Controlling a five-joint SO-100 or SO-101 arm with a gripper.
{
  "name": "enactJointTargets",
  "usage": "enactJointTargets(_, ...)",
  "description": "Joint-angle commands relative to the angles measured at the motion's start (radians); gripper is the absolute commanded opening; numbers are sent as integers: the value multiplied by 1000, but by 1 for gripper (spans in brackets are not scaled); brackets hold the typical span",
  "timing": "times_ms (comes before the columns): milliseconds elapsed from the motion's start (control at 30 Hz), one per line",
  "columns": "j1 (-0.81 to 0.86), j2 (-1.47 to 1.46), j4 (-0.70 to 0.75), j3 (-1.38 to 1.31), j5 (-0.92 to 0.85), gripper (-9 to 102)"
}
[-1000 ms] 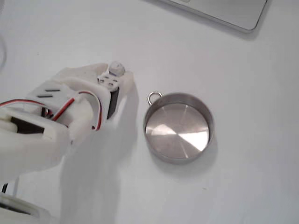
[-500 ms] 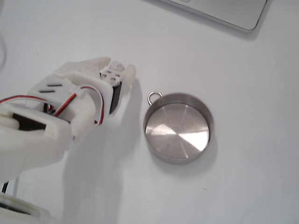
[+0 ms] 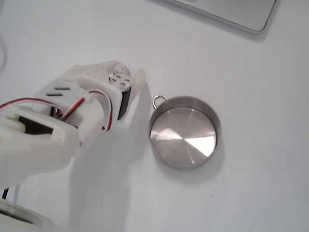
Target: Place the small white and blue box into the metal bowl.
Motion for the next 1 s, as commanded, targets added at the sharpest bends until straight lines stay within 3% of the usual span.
enactJointTargets(0,8,0,-17,-20,-6,11)
enactJointTargets(267,15,8,-17,-12,-6,8)
enactJointTargets(467,25,11,-17,-9,-6,-1)
enactJointTargets(967,29,52,-3,-5,-2,-2)
